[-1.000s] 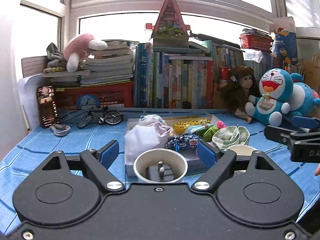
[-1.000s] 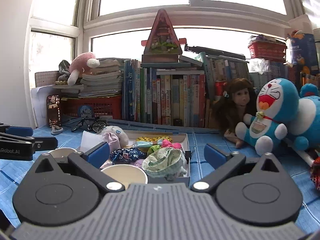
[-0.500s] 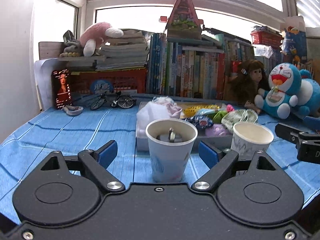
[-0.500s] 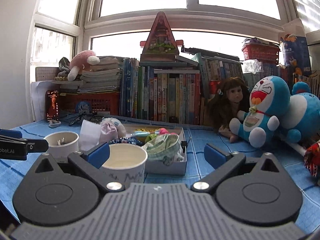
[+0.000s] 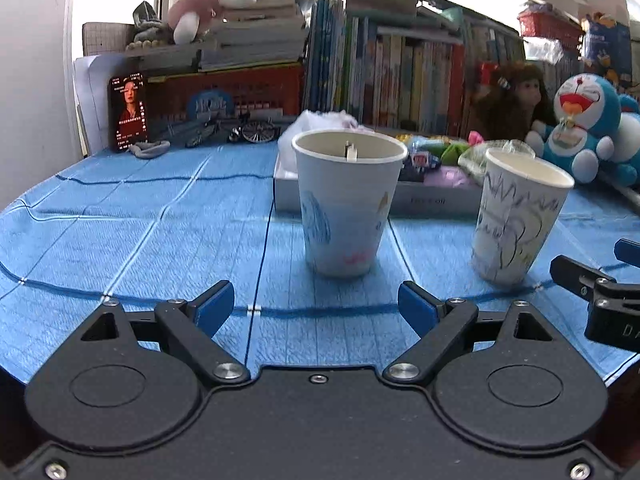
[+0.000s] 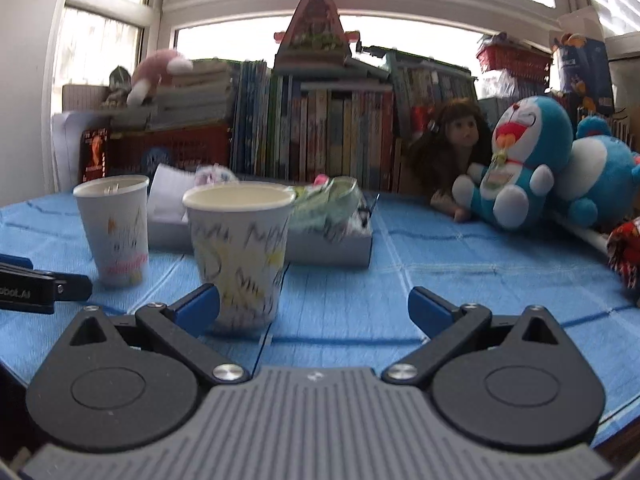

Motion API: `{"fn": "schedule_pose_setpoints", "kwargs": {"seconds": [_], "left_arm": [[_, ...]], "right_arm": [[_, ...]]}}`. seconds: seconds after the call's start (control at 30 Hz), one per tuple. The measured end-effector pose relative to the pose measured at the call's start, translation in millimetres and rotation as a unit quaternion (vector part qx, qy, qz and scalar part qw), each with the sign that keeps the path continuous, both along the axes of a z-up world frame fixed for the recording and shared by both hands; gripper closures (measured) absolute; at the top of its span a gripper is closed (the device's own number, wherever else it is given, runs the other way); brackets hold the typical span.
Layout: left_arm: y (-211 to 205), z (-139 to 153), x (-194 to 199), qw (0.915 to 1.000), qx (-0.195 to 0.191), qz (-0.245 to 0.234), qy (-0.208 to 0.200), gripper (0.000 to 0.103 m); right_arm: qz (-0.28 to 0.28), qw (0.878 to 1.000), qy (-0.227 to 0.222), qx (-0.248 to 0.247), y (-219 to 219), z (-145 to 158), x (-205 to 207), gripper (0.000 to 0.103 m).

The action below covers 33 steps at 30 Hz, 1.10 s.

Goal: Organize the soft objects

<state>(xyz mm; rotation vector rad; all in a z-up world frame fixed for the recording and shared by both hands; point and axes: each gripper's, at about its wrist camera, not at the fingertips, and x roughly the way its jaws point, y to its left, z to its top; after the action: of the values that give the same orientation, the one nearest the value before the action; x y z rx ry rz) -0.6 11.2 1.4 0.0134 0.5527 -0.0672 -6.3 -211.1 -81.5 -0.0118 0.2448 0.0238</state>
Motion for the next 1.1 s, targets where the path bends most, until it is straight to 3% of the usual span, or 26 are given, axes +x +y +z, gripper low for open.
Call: {"fn": "schedule_pose_setpoints", "kwargs": {"seconds": [0.3, 0.5, 1.1], "left_arm": [[-8.7, -13.8, 7.8, 0.9996, 0.022, 0.001, 0.017, 0.007], [-8.4, -15.0, 10.5, 0.9995, 0.015, 0.009, 0.025, 0.000], [-8.4, -13.6, 13.8, 0.9990, 0.013, 0.010, 0.041, 0.000]], "right_arm": [[0.018, 0.999, 0.044, -0.021, 16.5, -15.3, 10.4, 0.000], [0.017, 0.998, 0.057, -0.015, 17.6, -16.9, 14.4, 0.000], [0.011, 0.997, 0.075, -0.003, 17.0, -15.3, 19.5, 0.000]]}}
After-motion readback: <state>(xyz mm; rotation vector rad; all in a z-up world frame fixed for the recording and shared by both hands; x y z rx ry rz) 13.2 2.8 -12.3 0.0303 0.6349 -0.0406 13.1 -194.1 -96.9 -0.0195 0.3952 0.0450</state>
